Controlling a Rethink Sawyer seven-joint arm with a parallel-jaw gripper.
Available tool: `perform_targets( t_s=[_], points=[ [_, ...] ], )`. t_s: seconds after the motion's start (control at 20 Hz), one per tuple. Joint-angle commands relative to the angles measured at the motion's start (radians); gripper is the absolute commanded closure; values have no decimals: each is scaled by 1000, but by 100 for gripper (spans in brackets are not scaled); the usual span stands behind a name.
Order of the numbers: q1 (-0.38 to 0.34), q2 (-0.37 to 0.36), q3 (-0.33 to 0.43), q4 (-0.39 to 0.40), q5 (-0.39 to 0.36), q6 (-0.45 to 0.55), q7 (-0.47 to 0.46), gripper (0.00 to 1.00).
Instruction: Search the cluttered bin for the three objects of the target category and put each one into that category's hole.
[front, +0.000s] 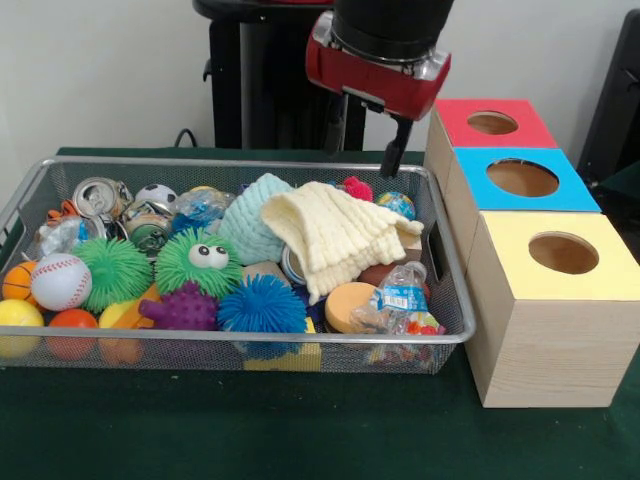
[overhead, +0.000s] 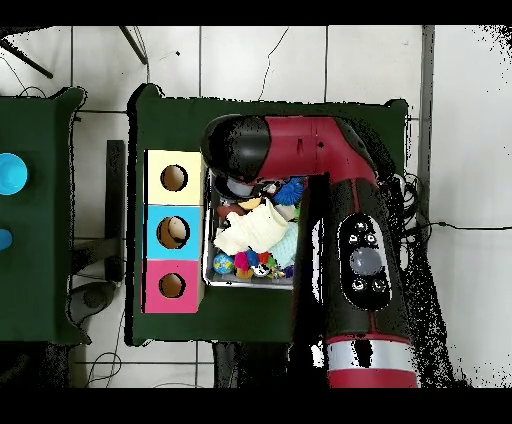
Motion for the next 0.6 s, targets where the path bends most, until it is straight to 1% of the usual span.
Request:
perform_targets(
  t_s=[0.05, 0.25, 0.35, 0.5, 0.6],
  points=[
    [32, -52, -107, 150, 61, -81, 333, 0],
    [50, -42, -138, 145, 69, -90, 341, 0],
    [54, -45, -143, 153, 67, -110, 316, 0],
    [61, -57, -141, 159, 74, -100, 264, 0],
    [69, -70, -140, 172, 95, -88, 249, 0]
  ],
)
